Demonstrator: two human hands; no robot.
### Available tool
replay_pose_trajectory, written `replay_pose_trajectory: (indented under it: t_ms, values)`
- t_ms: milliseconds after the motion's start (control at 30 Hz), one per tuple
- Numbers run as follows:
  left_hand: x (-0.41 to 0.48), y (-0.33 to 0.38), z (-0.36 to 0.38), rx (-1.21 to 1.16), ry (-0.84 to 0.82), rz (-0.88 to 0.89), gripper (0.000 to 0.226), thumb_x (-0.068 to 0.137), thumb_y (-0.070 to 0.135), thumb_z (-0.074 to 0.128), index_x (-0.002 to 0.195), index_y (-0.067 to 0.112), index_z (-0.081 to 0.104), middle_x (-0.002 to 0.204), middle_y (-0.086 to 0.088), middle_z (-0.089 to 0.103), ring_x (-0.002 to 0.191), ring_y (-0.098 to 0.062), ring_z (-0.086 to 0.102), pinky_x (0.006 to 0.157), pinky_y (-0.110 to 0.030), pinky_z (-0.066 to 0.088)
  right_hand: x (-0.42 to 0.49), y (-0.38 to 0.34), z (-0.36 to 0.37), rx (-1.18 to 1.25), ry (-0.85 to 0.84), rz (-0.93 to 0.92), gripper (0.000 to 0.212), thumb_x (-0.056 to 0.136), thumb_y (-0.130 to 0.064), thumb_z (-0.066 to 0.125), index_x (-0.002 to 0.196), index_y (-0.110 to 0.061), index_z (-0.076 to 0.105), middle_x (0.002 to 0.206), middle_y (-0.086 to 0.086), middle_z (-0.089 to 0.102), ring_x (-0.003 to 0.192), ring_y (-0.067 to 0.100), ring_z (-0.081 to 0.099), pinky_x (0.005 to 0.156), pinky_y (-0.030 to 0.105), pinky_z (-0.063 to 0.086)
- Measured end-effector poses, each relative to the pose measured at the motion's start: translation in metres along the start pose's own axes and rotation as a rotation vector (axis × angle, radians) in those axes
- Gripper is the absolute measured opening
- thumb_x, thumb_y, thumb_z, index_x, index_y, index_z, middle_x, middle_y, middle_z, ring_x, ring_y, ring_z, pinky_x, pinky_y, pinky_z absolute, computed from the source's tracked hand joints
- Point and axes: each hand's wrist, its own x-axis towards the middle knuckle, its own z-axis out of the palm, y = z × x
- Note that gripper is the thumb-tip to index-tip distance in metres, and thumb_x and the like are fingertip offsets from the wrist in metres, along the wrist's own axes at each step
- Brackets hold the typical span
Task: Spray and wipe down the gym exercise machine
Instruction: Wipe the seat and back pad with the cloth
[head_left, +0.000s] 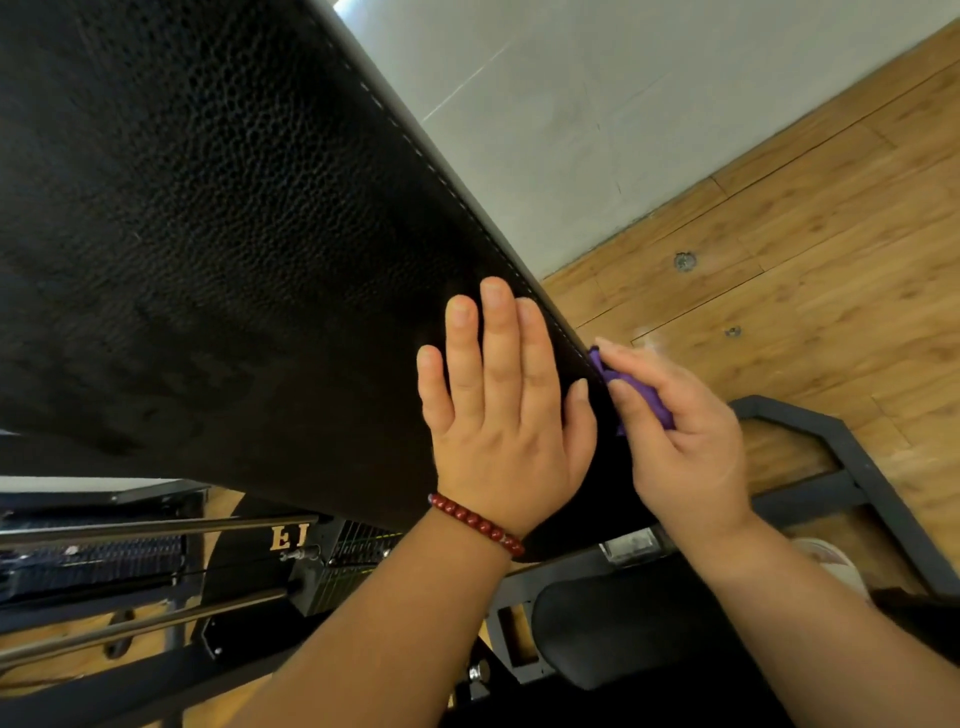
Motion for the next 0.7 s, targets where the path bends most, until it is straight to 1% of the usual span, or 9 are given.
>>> replay_pose_trajectory:
  t_ms: [67, 167, 200, 300, 367, 467, 567, 633, 700]
  values:
    - [0.001, 0.001, -0.001, 0.001, -0.010, -0.001, 0.086, 0.097, 0.042, 0.043, 0.152, 0.002, -0.009, 0.158, -0.010, -0.025, 0.147, -0.027, -0.018, 0.120, -0.044, -0.009, -0.006, 0.010, -0.006, -0.020, 0.001, 0.017, 0.029, 0.094, -0.007, 0.055, 0.122, -0.011, 0.061, 0.118, -0.007, 0.064, 0.113, 0.006, 0.062, 0.096, 0.022, 0.049]
    - [-0.001, 0.002, -0.001, 0.004, -0.018, -0.011, 0.087, 0.097, 0.042, 0.043, 0.152, 0.003, -0.011, 0.158, -0.009, -0.026, 0.147, -0.027, -0.020, 0.120, -0.044, -0.010, 0.006, 0.004, -0.005, 0.020, -0.014, 0.034, 0.027, 0.095, -0.008, 0.057, 0.121, -0.009, 0.063, 0.114, -0.004, 0.066, 0.103, 0.005, 0.064, 0.083, 0.016, 0.051]
    - [-0.001, 0.002, 0.000, 0.005, -0.015, -0.017, 0.087, 0.097, 0.041, 0.043, 0.152, 0.003, -0.011, 0.158, -0.009, -0.026, 0.147, -0.027, -0.019, 0.120, -0.044, -0.010, 0.012, -0.002, -0.003, 0.039, -0.009, 0.020, 0.027, 0.095, -0.007, 0.057, 0.121, -0.009, 0.063, 0.114, -0.004, 0.066, 0.102, 0.003, 0.064, 0.082, 0.013, 0.050]
    - [-0.001, 0.004, 0.001, 0.009, -0.008, -0.022, 0.086, 0.096, 0.041, 0.043, 0.152, 0.003, -0.011, 0.158, -0.009, -0.026, 0.147, -0.027, -0.019, 0.120, -0.044, -0.010, 0.022, -0.012, 0.005, 0.060, 0.021, -0.045, 0.028, 0.095, -0.003, 0.056, 0.122, -0.010, 0.060, 0.116, -0.008, 0.063, 0.109, -0.002, 0.061, 0.090, 0.011, 0.046]
    - [-0.001, 0.004, 0.000, 0.001, -0.018, -0.021, 0.087, 0.096, 0.041, 0.044, 0.152, 0.003, -0.011, 0.158, -0.009, -0.026, 0.147, -0.027, -0.019, 0.120, -0.044, -0.010, 0.014, -0.001, 0.003, 0.061, 0.000, -0.029, 0.027, 0.096, -0.006, 0.054, 0.122, -0.008, 0.061, 0.117, -0.003, 0.065, 0.110, 0.003, 0.062, 0.089, 0.014, 0.048]
    - [-0.004, 0.004, 0.000, -0.009, -0.020, -0.008, 0.086, 0.096, 0.040, 0.043, 0.152, 0.003, -0.010, 0.158, -0.009, -0.026, 0.147, -0.027, -0.019, 0.120, -0.044, -0.009, -0.006, 0.025, -0.006, 0.018, -0.003, 0.111, 0.027, 0.095, -0.006, 0.056, 0.119, -0.013, 0.064, 0.115, 0.001, 0.068, 0.108, 0.008, 0.064, 0.085, 0.018, 0.053]
    - [-0.005, 0.005, 0.001, -0.006, -0.014, -0.014, 0.086, 0.096, 0.041, 0.044, 0.152, 0.002, -0.009, 0.158, -0.010, -0.025, 0.147, -0.027, -0.018, 0.120, -0.044, -0.009, -0.002, 0.022, -0.007, 0.045, -0.012, 0.232, 0.029, 0.095, -0.007, 0.058, 0.115, -0.026, 0.065, 0.110, -0.005, 0.068, 0.103, 0.004, 0.065, 0.080, 0.013, 0.051]
    - [-0.005, 0.005, 0.002, -0.006, -0.018, -0.021, 0.086, 0.096, 0.040, 0.044, 0.152, 0.003, -0.010, 0.158, -0.009, -0.025, 0.147, -0.027, -0.019, 0.120, -0.044, -0.010, 0.014, 0.008, -0.002, 0.098, -0.036, 0.213, 0.029, 0.095, -0.006, 0.058, 0.115, -0.026, 0.065, 0.109, -0.009, 0.069, 0.102, 0.005, 0.065, 0.081, 0.013, 0.051]
    - [-0.006, 0.005, 0.002, -0.011, -0.018, -0.016, 0.086, 0.096, 0.040, 0.043, 0.152, 0.003, -0.011, 0.158, -0.009, -0.026, 0.147, -0.027, -0.019, 0.120, -0.044, -0.010, 0.025, -0.005, 0.001, 0.142, -0.026, 0.134, 0.028, 0.095, -0.005, 0.058, 0.117, -0.022, 0.064, 0.111, -0.008, 0.068, 0.105, 0.008, 0.065, 0.085, 0.018, 0.052]
